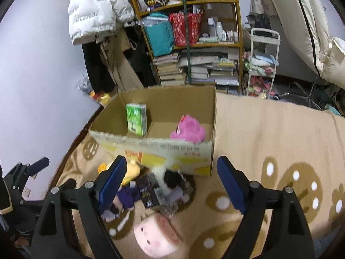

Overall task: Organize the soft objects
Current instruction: 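Move both grippers back toward the remaining pile of soft items, then grasp the grey-haired plush doll with the left gripper while the right gripper grasps the pink pig cushion, then carry the grey-haired doll with the left gripper while the right gripper carries the pig cushion to the box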

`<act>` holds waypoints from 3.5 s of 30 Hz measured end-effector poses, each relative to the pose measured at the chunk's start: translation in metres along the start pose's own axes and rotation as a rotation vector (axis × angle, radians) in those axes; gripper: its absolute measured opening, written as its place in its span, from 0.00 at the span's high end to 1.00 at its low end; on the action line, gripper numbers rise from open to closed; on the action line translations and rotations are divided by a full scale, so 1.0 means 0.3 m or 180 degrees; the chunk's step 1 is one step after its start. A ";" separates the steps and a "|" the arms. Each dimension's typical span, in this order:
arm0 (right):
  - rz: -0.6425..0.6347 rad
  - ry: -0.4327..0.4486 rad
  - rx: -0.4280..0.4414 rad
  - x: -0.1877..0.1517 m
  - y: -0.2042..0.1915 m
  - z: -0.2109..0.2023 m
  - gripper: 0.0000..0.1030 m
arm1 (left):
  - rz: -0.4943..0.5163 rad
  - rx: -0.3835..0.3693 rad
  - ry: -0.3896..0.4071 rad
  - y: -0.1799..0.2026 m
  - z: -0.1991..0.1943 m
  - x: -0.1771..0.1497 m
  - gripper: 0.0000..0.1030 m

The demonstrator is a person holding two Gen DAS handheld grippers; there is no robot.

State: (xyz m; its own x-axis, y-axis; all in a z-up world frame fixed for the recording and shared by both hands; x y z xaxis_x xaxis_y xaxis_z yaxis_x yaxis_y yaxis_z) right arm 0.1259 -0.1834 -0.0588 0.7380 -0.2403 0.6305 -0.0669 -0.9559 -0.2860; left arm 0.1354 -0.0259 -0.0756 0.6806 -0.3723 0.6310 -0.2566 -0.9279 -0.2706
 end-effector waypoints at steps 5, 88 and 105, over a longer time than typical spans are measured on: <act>0.0019 -0.0118 -0.0029 -0.050 0.002 0.000 0.13 | -0.0062 -0.0090 -0.0096 0.005 0.017 -0.022 0.19; -0.0076 0.0255 -0.0043 -0.082 -0.035 -0.119 0.75 | -0.0172 -0.0096 0.0275 0.039 -0.152 -0.142 0.53; -0.0039 0.1015 0.0043 0.063 -0.011 -0.275 0.75 | -0.0348 0.0142 0.1042 -0.026 -0.270 -0.020 0.52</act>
State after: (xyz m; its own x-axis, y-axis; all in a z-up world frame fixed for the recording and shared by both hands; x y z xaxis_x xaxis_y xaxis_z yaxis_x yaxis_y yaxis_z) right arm 0.0847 -0.1987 0.0135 0.4910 -0.2717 0.8277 -0.0487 -0.9572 -0.2853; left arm 0.0776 -0.0183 -0.0183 0.4442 -0.2647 0.8559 -0.1591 -0.9635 -0.2154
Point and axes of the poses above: each gripper's, at about its wrist camera, not at the fingertips, and z roughly the way its jaws point, y to its right, x to its top, the point moved 6 cm from there along z, roughly the way its jaws point, and after that the axes turned 4 degrees about x, right-handed, at the moved point
